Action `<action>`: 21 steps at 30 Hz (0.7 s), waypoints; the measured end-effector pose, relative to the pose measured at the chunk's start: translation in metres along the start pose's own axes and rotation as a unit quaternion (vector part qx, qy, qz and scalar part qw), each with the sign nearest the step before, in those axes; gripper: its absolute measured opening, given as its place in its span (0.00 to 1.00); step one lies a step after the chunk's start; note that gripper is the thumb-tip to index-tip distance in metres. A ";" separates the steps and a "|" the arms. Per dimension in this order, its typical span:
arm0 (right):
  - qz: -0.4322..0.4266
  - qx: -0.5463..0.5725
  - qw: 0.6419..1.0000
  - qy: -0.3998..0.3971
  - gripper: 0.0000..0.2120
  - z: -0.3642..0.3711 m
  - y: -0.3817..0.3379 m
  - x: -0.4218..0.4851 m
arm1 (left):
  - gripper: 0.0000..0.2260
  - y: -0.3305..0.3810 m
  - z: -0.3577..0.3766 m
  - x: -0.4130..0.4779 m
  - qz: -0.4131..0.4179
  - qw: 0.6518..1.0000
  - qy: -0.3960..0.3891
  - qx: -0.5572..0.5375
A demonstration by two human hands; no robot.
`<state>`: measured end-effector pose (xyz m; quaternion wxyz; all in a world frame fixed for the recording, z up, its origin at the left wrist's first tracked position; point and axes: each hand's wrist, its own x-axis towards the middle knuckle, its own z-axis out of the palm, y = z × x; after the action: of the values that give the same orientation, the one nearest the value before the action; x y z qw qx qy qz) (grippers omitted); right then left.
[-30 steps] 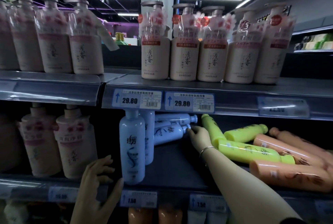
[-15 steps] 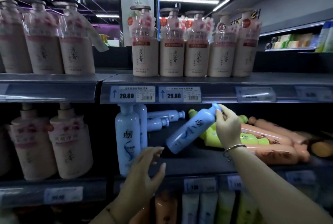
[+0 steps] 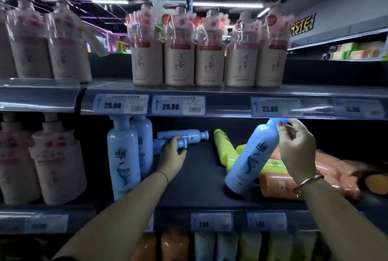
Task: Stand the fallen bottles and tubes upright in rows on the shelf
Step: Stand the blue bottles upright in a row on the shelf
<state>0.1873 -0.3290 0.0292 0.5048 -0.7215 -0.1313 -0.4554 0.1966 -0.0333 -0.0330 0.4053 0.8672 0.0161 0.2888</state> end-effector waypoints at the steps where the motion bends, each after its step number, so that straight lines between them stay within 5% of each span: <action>1: 0.001 0.005 1.000 -0.008 0.05 -0.004 0.004 0.003 | 0.14 -0.003 0.004 0.008 -0.010 1.000 0.003 0.016; 4: 0.005 0.032 0.999 -0.025 0.04 -0.013 0.015 0.011 | 0.19 -0.020 0.016 0.030 -0.026 0.994 -0.001 0.104; 9: 0.019 0.088 0.994 -0.058 0.08 -0.015 0.027 0.018 | 0.35 -0.036 0.024 0.046 -0.117 0.925 -0.029 0.359; 21: 0.042 0.107 0.991 -0.065 0.07 -0.003 0.039 0.026 | 0.26 -0.036 0.009 0.041 -0.070 0.907 -0.032 0.415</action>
<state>0.2252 -0.3561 0.0265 0.5881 -0.6960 -0.1816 -0.3698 0.2428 -0.0041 -0.0433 0.0284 0.9624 0.1827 0.1992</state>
